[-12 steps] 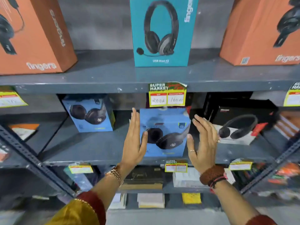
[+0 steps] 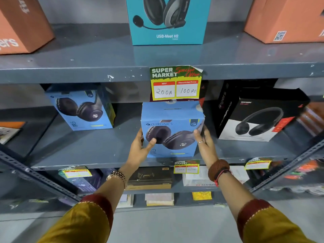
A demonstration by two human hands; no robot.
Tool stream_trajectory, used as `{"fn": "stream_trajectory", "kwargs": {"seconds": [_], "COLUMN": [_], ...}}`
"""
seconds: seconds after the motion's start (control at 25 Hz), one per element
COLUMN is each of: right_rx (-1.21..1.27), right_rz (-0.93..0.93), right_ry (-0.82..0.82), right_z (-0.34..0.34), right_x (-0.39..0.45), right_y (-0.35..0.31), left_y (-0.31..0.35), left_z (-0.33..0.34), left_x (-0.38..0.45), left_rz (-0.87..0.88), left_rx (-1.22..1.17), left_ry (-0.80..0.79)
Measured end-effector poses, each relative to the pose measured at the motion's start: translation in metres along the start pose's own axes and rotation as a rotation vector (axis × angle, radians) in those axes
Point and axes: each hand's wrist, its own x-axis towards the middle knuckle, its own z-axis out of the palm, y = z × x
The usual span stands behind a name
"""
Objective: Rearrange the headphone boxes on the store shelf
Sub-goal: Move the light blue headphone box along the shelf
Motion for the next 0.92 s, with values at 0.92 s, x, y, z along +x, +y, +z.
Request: {"fn": "stream_trajectory", "kwargs": {"seconds": [0.92], "right_rx": [-0.456], "right_rz": [-0.102], "right_ry": [0.213], "right_z": [-0.059], "right_x": [-0.066], "right_y": [-0.012], "left_y": [0.050], "left_z": [0.022], "left_x": [-0.098], "left_rz": [-0.060], "left_rx": [0.274], "left_ry": [0.189]}}
